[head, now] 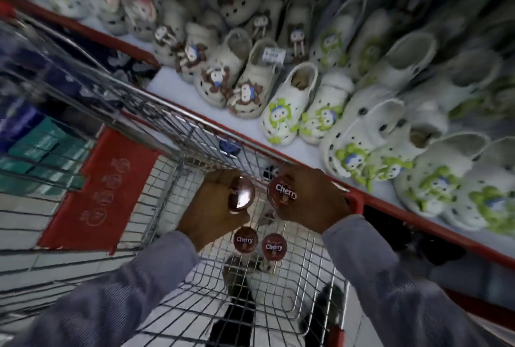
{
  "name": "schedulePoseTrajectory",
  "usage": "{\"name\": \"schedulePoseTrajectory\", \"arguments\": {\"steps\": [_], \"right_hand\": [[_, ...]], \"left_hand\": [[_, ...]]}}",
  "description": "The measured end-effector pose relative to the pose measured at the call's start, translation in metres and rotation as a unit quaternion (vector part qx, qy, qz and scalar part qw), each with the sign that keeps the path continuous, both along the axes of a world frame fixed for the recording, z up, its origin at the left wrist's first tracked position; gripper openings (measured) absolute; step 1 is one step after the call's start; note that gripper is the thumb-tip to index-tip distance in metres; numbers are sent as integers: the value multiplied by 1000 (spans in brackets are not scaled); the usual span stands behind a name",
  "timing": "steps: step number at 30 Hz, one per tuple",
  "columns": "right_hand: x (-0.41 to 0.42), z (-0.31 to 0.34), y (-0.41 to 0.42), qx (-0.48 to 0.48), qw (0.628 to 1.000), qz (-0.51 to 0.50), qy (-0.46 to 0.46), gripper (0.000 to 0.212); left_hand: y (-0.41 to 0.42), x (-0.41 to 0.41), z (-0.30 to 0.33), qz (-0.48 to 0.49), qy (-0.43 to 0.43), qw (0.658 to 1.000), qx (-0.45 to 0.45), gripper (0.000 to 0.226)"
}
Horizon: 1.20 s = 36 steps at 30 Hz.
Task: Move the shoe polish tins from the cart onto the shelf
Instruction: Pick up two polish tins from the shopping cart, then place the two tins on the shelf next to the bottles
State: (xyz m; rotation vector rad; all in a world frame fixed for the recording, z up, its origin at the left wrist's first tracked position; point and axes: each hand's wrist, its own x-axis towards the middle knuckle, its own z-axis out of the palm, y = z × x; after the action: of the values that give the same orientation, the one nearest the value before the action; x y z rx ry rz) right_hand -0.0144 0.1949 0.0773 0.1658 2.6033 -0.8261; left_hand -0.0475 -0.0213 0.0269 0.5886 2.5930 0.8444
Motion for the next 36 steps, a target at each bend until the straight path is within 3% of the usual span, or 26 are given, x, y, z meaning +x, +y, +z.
{"name": "schedulePoseTrajectory", "arguments": {"steps": [5, 9, 15, 24, 36], "right_hand": [[4, 147, 17, 6, 992, 21, 123, 62], [5, 248, 36, 5, 981, 23, 191, 63], [20, 355, 85, 44, 960, -15, 275, 79], [9, 399, 173, 81, 949, -136, 272, 95], [-80, 360, 247, 105, 957, -211, 167, 101]], "left_hand": [[-2, 4, 146, 17, 81, 996, 38, 65], [12, 0, 246, 18, 113, 992, 48, 83], [55, -15, 357, -37, 193, 977, 89, 78], [173, -55, 421, -118, 229, 959, 121, 73], [311, -148, 396, -144, 184, 972, -31, 89]]}}
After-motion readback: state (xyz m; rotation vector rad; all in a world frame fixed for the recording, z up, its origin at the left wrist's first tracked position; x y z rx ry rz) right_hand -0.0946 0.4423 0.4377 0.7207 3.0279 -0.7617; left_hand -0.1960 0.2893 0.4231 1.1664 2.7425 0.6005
